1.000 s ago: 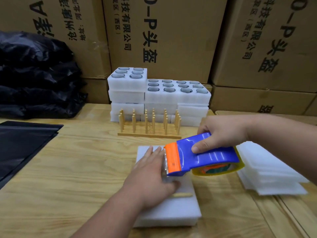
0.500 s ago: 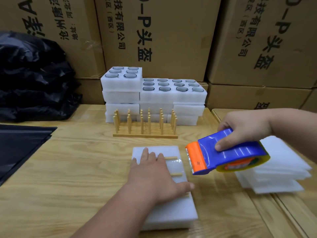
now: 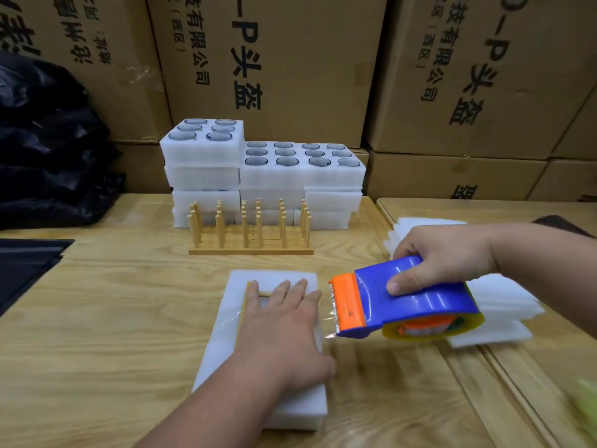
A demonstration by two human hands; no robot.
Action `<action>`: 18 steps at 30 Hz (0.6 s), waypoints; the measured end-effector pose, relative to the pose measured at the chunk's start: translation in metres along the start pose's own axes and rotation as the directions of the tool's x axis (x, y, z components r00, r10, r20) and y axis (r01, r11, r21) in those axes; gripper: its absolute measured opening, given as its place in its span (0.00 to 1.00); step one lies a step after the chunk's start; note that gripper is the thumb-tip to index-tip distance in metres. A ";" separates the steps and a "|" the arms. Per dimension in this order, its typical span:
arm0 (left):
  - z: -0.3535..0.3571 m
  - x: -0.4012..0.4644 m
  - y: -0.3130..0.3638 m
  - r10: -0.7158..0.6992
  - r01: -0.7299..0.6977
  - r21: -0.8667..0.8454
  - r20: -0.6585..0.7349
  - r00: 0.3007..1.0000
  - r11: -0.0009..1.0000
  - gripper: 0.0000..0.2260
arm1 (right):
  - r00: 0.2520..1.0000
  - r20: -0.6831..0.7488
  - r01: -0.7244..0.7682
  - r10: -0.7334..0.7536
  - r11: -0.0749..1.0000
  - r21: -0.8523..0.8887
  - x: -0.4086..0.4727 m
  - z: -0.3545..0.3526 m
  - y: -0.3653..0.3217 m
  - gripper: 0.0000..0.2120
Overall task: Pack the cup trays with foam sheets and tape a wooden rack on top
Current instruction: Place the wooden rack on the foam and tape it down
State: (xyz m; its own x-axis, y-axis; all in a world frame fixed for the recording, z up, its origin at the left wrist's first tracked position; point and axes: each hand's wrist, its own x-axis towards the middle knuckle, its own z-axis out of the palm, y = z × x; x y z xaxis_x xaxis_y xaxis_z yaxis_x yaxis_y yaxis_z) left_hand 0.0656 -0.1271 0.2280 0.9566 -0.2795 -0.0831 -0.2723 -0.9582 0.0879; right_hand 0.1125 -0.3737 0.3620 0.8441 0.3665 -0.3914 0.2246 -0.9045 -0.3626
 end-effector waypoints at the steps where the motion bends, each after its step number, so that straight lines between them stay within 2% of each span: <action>1: 0.000 -0.001 0.000 0.002 -0.002 0.001 -0.003 1.000 1.000 0.48 | 1.000 -0.005 -0.002 0.002 1.000 0.018 -0.002 0.003 0.007 0.32; 5: 0.000 -0.002 0.001 0.017 -0.017 0.020 -0.008 1.000 1.000 0.48 | 0.999 0.002 -0.040 0.040 0.996 0.078 -0.016 0.005 0.029 0.37; 8: 0.003 -0.002 0.002 0.033 -0.031 0.063 -0.033 0.999 0.998 0.46 | 0.995 0.037 -0.096 0.095 0.995 0.037 -0.017 0.008 0.023 0.37; 13: 0.005 -0.004 0.005 0.041 -0.038 0.101 -0.027 0.999 0.994 0.45 | 0.973 0.031 -0.214 0.230 0.944 -0.252 0.006 0.018 -0.015 0.34; 18: 0.002 -0.005 0.005 0.037 -0.035 0.094 -0.022 0.999 0.995 0.48 | 0.958 0.070 -0.214 0.280 0.854 -0.475 0.038 0.031 -0.073 0.29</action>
State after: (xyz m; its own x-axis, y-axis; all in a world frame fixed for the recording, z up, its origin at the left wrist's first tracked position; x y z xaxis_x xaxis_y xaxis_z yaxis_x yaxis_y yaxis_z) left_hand 0.0596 -0.1309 0.2269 0.9480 -0.3131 -0.0575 -0.3138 -0.9495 -0.0034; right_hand 0.1136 -0.2870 0.3476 0.8368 0.1134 -0.5356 0.2420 -0.9542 0.1760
